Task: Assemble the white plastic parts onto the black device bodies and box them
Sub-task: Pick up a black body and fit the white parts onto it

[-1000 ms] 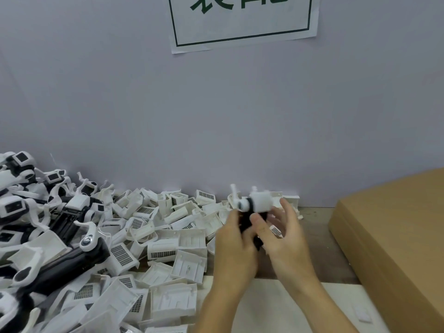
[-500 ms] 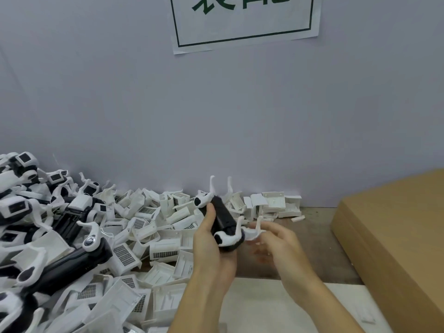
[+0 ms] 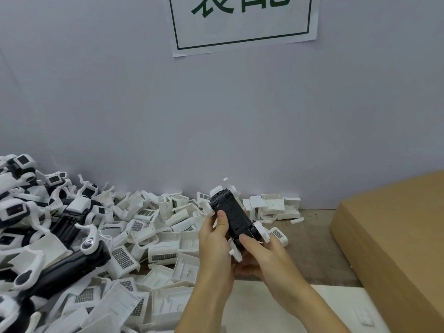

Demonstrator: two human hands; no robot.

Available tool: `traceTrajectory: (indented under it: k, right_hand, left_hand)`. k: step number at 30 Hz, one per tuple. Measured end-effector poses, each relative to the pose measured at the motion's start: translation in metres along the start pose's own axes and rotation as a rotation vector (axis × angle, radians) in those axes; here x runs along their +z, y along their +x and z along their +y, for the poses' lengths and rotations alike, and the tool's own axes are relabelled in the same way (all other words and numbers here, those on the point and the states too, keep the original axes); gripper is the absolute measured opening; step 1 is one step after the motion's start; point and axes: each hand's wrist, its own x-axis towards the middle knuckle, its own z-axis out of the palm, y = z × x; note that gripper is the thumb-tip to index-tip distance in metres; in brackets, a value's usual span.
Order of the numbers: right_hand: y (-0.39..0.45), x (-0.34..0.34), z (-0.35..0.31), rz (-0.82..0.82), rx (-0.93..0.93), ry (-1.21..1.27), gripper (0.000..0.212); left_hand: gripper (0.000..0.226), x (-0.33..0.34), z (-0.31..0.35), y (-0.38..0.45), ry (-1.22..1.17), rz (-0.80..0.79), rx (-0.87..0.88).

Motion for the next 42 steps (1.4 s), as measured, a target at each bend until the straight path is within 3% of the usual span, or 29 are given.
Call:
traceTrajectory:
  k: [15,23,27,31,42]
  right_hand:
    - [0.0016,-0.0035,0.0011,-0.065,0.050,-0.031,0.050]
    - [0.0009,-0.0002,0.0018,0.032,0.129,-0.121,0.023]
    - [-0.0003,0.0007,-0.0014,0.017,0.143,-0.105,0.031]
    - [0.0011,0.0015,-0.0001,0.045,0.110,-0.133,0.018]
    - [-0.0018,0.0014,-0.0032,0.036,0.120,-0.242,0.025]
  left_hand:
    - [0.027,-0.0011,-0.0023,0.0018,0.130,0.071,0.128]
    - [0.025,-0.0023,-0.0035,0.0028,0.290,0.027,0.296]
    - [0.025,-0.0015,-0.0027,0.0024,0.248,0.038,0.271]
    - [0.026,-0.0016,-0.0040,0.0020,0.231,0.064,0.243]
    - [0.028,-0.0015,-0.0008,0.0003,0.273,0.081,0.187]
